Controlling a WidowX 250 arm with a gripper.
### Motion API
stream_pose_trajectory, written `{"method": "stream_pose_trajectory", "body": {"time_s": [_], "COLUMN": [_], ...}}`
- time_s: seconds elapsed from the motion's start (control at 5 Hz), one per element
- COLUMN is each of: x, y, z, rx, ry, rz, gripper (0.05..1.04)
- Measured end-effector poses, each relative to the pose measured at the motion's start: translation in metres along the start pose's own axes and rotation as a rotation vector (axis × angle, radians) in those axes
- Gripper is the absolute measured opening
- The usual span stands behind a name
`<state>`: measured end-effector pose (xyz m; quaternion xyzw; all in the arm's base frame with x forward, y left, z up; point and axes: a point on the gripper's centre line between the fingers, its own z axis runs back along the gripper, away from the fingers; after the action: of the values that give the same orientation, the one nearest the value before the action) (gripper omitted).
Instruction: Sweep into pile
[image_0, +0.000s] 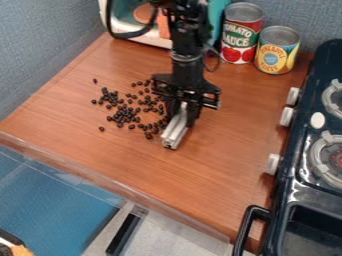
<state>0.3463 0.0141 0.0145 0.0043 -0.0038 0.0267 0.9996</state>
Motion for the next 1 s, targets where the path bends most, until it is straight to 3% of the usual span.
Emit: {"method": "stream_pose_trajectory", "body": {"time_s": [0.4, 1.0], "x": [0.002, 0.008], "y": [0.051, 0.103], "z": [0.003, 0.014], "rx": [-0.006, -0.044], "ry": [-0.005, -0.015], "rz": [0.068, 0.16], "gripper": [0.372, 0.372]}}
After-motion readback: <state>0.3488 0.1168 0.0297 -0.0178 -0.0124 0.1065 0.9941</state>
